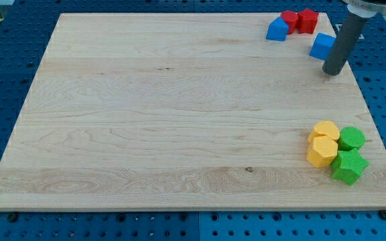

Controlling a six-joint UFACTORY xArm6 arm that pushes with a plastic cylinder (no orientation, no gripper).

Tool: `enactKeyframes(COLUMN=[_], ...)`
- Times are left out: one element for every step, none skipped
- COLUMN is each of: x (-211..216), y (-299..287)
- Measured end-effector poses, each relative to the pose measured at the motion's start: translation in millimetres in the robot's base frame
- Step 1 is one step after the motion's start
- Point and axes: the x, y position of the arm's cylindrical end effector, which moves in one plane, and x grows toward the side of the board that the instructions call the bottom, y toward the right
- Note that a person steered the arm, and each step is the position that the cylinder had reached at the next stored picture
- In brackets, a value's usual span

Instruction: Push the blue cube into the red star

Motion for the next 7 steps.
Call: enactKeyframes(x=[-20.9,-35.3,-41.8,-48.1,-60.9,-62.5,-62.5], y=[14.5,27.4,27.7,27.7,27.7,27.7,27.1])
